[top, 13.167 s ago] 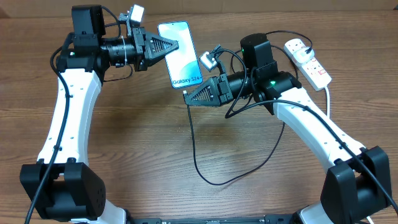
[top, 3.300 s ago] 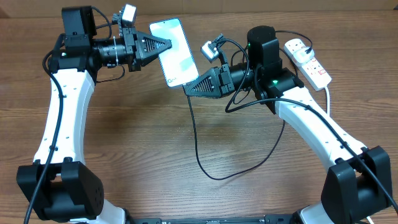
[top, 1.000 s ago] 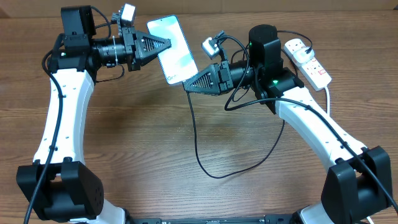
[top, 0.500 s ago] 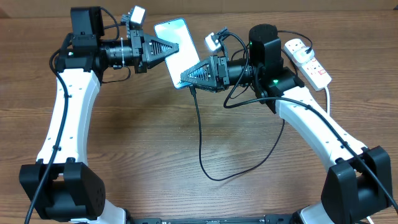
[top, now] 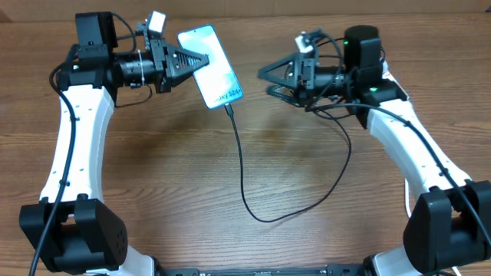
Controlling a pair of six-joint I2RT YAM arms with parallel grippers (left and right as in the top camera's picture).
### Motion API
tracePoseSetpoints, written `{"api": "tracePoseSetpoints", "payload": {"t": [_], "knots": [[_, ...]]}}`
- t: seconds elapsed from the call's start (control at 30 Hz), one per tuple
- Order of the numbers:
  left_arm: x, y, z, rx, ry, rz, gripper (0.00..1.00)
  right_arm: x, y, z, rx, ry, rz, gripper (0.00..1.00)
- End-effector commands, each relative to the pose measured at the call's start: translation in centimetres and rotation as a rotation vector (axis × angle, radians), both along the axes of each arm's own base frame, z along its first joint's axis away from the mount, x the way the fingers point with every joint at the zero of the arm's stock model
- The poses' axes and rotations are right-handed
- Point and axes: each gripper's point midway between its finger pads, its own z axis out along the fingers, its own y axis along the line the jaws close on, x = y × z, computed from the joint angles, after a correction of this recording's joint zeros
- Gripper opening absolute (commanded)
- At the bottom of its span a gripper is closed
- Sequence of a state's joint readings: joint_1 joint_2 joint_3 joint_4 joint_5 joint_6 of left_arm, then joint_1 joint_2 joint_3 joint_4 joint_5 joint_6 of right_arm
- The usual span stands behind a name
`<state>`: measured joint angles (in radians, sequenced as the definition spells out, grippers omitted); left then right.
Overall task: Plug charger to phone and switch on socket
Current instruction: 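Open the right gripper, release the plug and pull it away right, then lower the phone with the left gripper and lay it flat on the table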
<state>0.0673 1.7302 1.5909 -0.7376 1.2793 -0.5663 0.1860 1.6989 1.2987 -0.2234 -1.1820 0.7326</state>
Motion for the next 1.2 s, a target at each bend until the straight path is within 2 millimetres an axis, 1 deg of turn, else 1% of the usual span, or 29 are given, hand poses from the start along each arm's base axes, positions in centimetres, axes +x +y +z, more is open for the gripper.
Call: {"api": "tracePoseSetpoints", "payload": {"t": [0.0, 0.07, 0.13, 0.27, 0.37, 0.43, 0.57, 0.73, 0.77, 0.8, 0.87, 0.93, 0.97, 1.07, 1.17], "knots": [[-0.1, 0.1, -1.1, 0.077, -0.049, 0.004, 0.04, 2.2, -2.7, -1.2, -0.115, -0.037, -0.15, 1.0], [-0.3, 0.2, -1.9, 0.117, -0.041, 0.009, 0.04, 2.7, -4.0, -2.8, -0.179, 0.0, -0.205, 1.0], [-0.3, 0.1, -2.6, 0.156, -0.046, 0.01, 0.04, 2.7, -4.9, -3.9, -0.228, 0.013, -0.228, 1.0], [0.2, -0.3, -4.0, 0.21, -0.04, 0.018, 0.04, 2.3, -5.5, -5.0, -0.277, 0.021, -0.228, 1.0], [0.8, -0.8, -5.4, 0.232, -0.035, 0.006, 0.04, 2.2, -5.9, -5.7, -0.311, 0.04, -0.244, 1.0], [1.4, -1.2, -6.3, 0.231, -0.034, -0.005, 0.04, 2.2, -6.0, -6.0, -0.322, 0.05, -0.25, 1.0], [3.7, -1.5, -9.3, 0.228, -0.039, -0.01, 0.04, 1.9, -6.1, -6.3, -0.329, 0.067, -0.245, 1.0], [5.6, -2.0, -12.3, 0.171, -0.037, -0.041, 0.04, 1.3, -6.2, -6.7, -0.351, 0.058, -0.219, 1.0], [5.9, -2.2, -13.2, 0.165, -0.017, -0.042, 0.04, 1.2, -6.2, -6.8, -0.353, 0.062, -0.219, 1.0], [6.1, -2.3, -13.7, 0.164, -0.003, -0.041, 0.04, 1.2, -6.2, -6.8, -0.352, 0.063, -0.218, 1.0], [6.3, -3.3, -16.1, 0.151, 0.073, -0.05, 0.04, 1.2, -6.2, -6.8, -0.352, 0.062, -0.219, 1.0], [6.2, -4.1, -17.6, 0.148, 0.1, -0.068, 0.04, 1.2, -6.2, -6.8, -0.353, 0.063, -0.219, 1.0], [6.1, -5.0, -18.7, 0.14, 0.109, -0.092, 0.04, 1.2, -6.2, -6.8, -0.353, 0.063, -0.219, 1.0], [6.0, -6.1, -20.1, 0.131, 0.119, -0.118, 0.04, 1.2, -6.2, -6.8, -0.353, 0.063, -0.218, 1.0], [6.0, -6.4, -21.1, 0.159, 0.129, -0.115, 0.04, 1.2, -6.2, -6.8, -0.353, 0.063, -0.219, 1.0]]}}
